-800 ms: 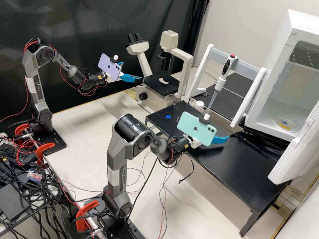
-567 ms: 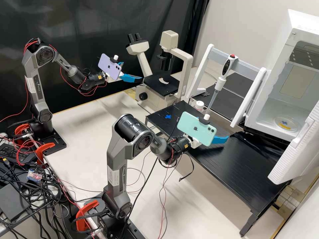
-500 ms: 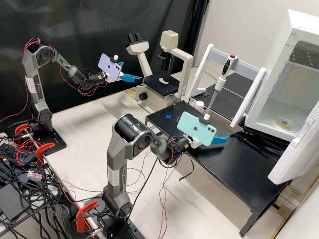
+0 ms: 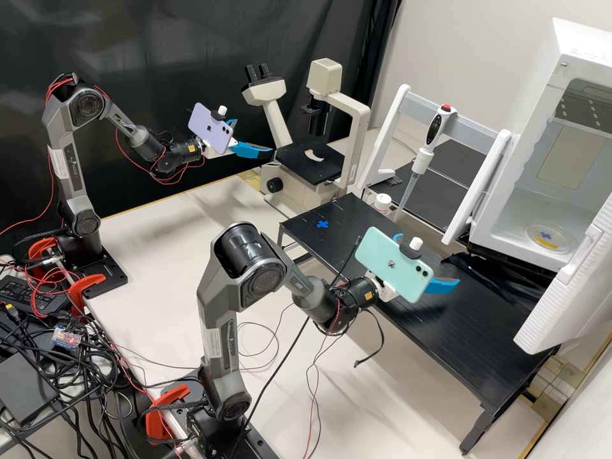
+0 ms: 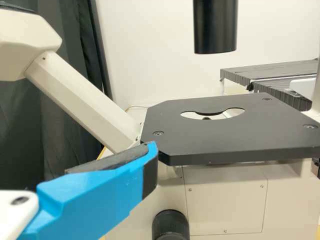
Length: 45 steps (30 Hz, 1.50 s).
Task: Move the petri dish to the microscope
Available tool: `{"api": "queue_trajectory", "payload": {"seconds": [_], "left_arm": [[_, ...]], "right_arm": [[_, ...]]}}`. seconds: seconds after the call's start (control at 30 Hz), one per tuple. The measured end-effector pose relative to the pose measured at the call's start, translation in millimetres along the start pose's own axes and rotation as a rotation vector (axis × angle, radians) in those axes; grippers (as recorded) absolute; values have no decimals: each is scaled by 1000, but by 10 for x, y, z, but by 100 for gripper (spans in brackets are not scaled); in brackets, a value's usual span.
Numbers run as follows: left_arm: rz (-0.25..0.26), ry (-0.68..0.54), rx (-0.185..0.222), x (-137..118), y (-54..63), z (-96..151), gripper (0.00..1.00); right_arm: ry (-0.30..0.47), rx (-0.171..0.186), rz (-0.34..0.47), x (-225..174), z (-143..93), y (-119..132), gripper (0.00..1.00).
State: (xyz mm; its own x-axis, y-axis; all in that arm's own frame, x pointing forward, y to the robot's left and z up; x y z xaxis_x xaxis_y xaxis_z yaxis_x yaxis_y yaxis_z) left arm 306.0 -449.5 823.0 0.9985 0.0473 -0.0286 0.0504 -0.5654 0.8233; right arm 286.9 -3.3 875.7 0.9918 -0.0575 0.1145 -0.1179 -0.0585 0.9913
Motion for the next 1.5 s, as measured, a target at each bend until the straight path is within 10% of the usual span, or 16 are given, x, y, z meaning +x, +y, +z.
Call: {"api": "queue_trajectory", "payload": {"seconds": [0.43,1.5], "left_arm": [[0,0,0,0,0,0,100],[0,0,0,0,0,0,100]], "right_arm": [[-6,24,150,415,89,561,100],[-130,40,73,2259,-128,899,100]]}}
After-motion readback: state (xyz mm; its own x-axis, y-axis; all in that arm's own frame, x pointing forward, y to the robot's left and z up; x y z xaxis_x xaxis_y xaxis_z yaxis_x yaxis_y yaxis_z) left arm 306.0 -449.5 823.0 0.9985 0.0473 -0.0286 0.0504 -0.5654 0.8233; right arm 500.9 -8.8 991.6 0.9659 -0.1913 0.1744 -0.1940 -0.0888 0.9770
